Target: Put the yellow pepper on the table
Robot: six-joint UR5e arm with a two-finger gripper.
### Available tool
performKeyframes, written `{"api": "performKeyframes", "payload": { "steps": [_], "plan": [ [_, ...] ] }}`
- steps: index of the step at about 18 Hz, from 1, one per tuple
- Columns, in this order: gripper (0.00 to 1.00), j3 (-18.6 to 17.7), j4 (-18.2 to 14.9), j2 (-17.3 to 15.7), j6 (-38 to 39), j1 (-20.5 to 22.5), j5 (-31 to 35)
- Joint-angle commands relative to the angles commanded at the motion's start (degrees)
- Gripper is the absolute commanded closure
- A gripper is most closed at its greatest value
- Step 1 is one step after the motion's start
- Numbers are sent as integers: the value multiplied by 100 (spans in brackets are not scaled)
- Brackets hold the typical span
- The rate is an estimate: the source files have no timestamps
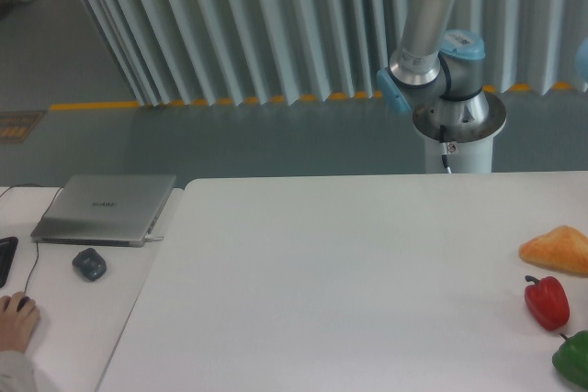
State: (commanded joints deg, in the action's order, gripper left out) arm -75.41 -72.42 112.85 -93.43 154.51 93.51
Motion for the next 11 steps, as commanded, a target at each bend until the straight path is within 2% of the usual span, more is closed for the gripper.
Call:
{"api": "performKeyframes", "payload": {
  "steps": [4,7,8,11],
  "plan": [
    [0,0,-53,17,-35,17,35],
    [0,-219,131,18,9,149,18],
    [0,-298,297,-17,44,184,18],
    [0,-299,422,-18,-44,351,35]
  ]
}}
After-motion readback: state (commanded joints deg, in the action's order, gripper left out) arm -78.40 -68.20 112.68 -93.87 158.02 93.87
